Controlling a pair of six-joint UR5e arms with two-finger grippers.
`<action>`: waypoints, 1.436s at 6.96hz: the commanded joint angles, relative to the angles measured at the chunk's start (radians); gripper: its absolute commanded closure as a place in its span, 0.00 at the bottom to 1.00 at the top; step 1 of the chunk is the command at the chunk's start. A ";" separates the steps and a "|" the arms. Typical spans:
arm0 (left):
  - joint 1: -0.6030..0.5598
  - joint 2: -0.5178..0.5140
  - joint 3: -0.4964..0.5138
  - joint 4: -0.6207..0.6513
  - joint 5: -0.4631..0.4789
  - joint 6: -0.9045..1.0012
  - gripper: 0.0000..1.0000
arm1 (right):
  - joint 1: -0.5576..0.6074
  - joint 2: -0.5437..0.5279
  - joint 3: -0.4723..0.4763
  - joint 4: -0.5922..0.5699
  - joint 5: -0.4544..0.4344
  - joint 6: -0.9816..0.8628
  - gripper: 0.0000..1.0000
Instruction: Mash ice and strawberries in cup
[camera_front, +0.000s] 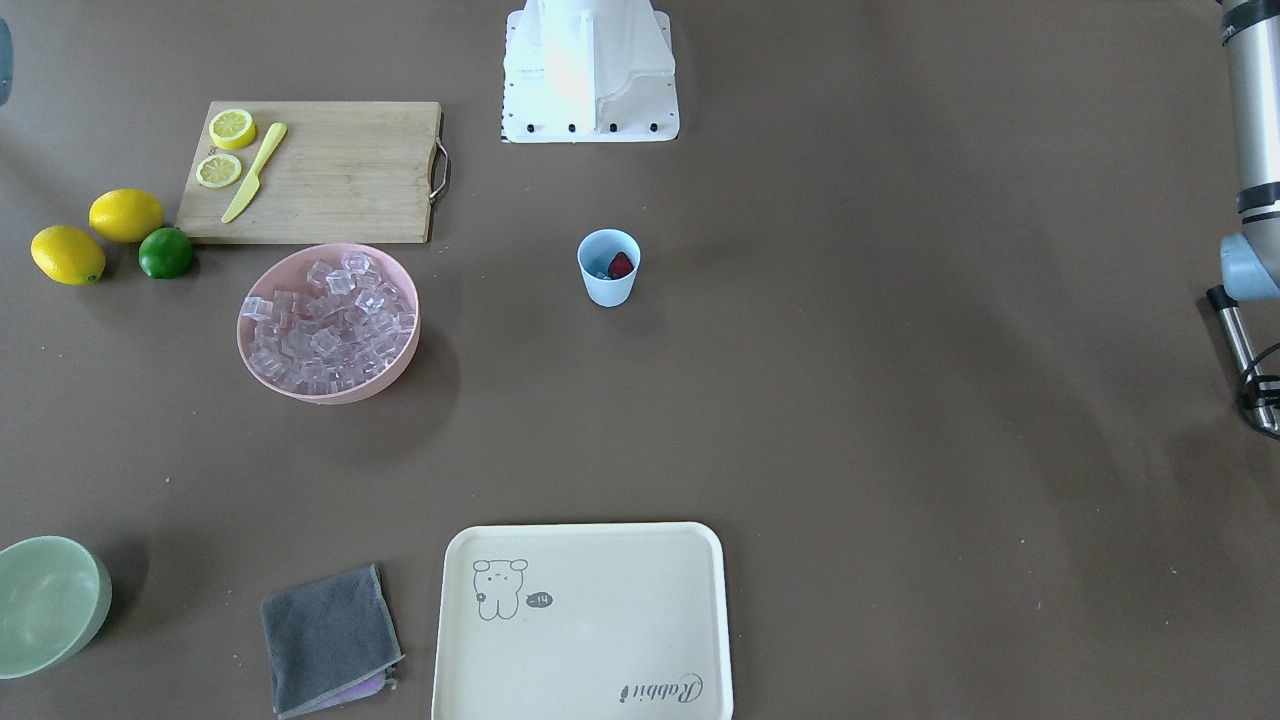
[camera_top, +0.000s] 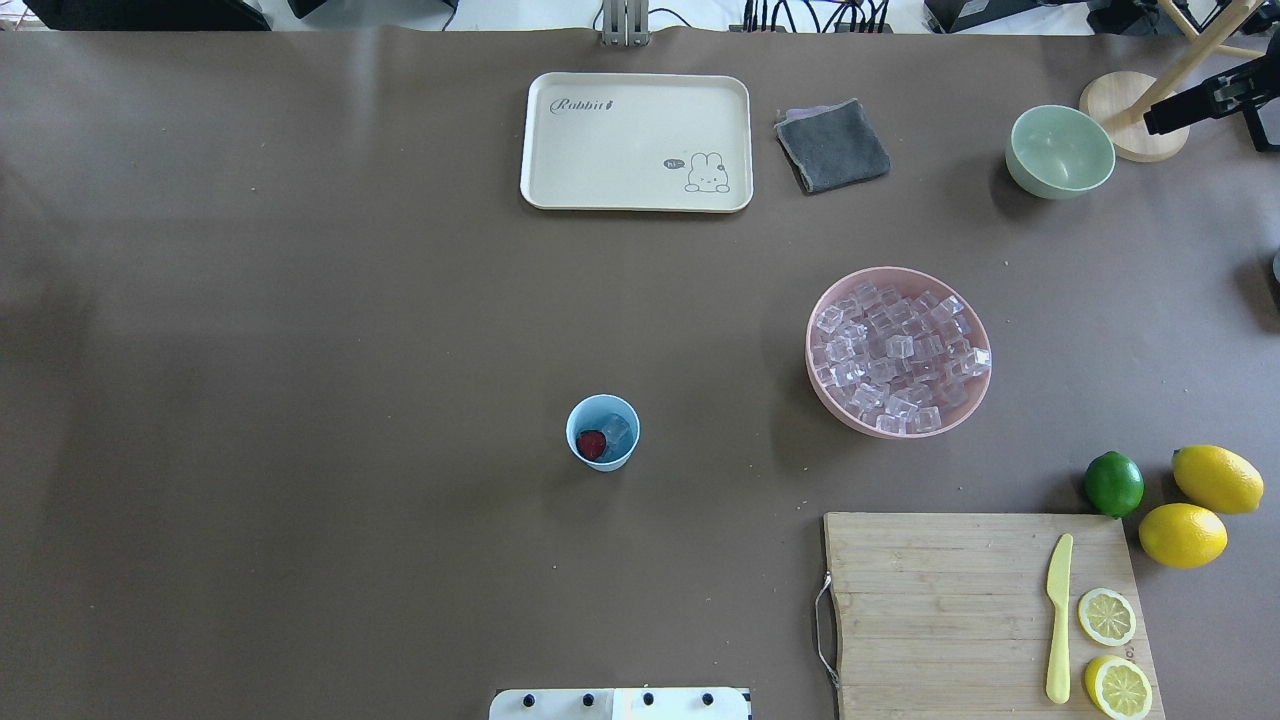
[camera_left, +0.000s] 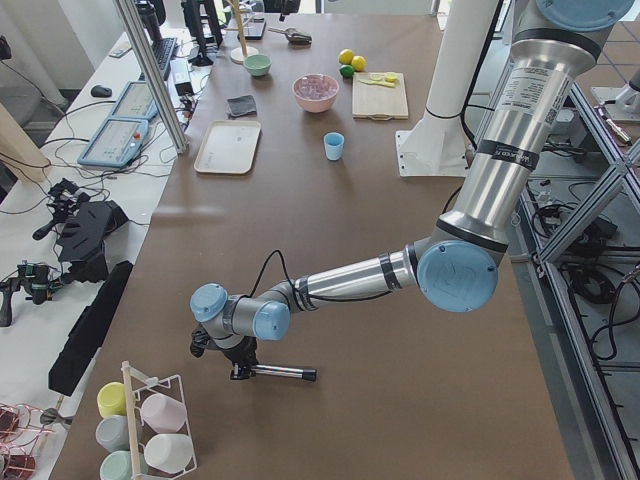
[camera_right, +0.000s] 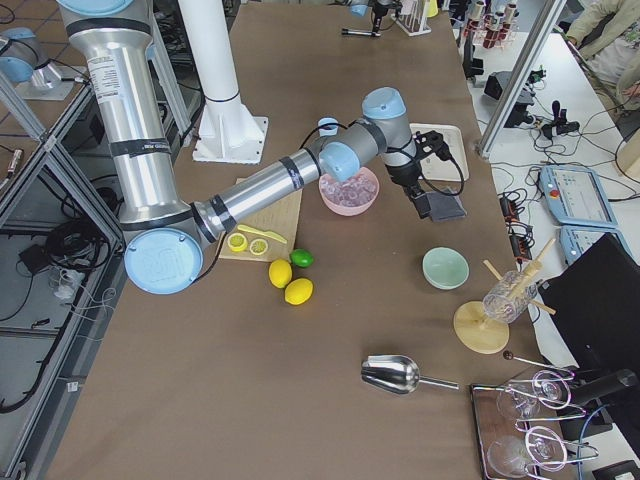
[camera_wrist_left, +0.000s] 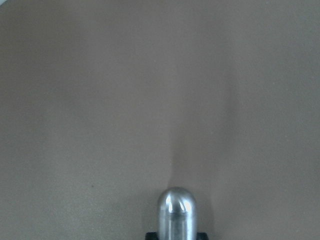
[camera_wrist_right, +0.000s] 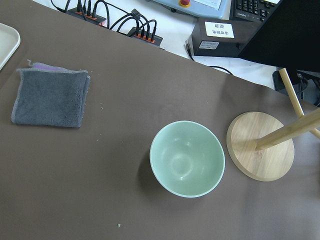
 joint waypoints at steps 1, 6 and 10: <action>-0.064 -0.030 -0.061 0.007 -0.008 -0.009 1.00 | 0.000 -0.004 -0.002 0.000 0.001 0.001 0.00; -0.081 -0.134 -0.353 -0.006 -0.009 -0.142 1.00 | -0.017 0.005 0.014 -0.003 0.018 0.001 0.00; 0.020 -0.195 -0.401 -0.337 -0.046 -0.309 1.00 | -0.014 -0.010 0.044 -0.005 0.066 0.007 0.00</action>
